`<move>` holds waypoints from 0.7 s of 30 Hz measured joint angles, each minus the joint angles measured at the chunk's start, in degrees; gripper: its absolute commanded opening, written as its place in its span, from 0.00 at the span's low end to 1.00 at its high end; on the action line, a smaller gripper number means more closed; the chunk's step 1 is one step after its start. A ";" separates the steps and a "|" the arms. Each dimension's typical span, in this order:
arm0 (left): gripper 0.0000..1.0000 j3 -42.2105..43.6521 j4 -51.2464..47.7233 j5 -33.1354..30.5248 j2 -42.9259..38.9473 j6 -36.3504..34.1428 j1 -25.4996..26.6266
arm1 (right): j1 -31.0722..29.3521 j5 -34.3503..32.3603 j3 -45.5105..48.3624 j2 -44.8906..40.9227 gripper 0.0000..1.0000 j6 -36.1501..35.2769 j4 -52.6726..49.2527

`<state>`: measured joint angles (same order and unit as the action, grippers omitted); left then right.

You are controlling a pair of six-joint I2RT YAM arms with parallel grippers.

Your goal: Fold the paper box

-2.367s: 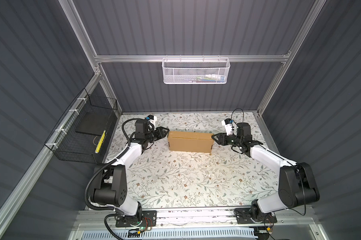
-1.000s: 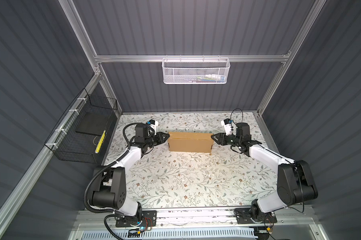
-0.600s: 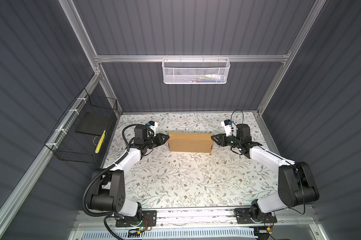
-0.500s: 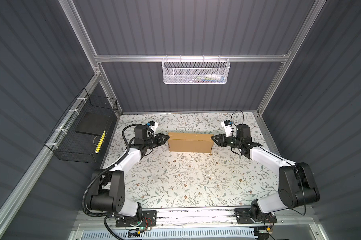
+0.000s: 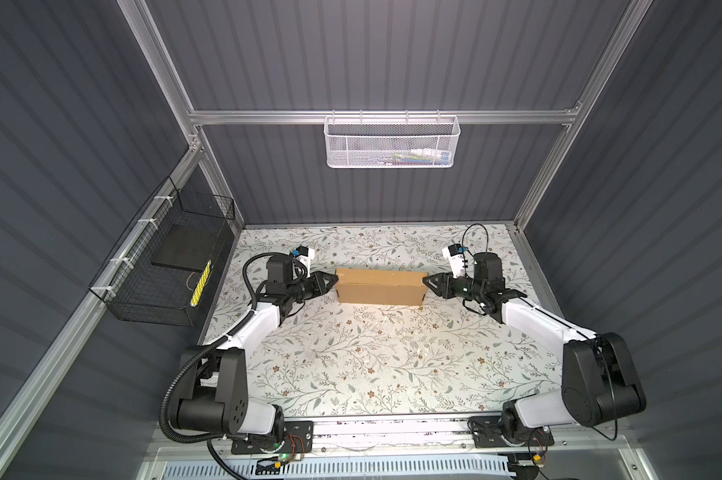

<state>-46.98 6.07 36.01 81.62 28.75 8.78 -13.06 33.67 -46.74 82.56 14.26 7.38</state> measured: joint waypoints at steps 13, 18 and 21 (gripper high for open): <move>0.24 1.88 0.24 0.07 -1.75 0.02 0.00 | -0.28 0.02 1.11 -1.57 0.40 -0.48 -0.98; 0.24 2.19 -0.61 0.07 -2.45 0.00 0.02 | -0.31 0.02 1.60 -2.32 0.40 -0.83 -1.57; 0.24 2.40 -1.55 0.02 -3.06 0.00 0.02 | -0.39 0.04 1.86 -2.73 0.40 -1.05 -1.97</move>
<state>-44.58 4.51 36.03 78.56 28.75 8.80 -13.45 33.71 -44.88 79.83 13.21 5.41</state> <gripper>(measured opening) 0.243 0.400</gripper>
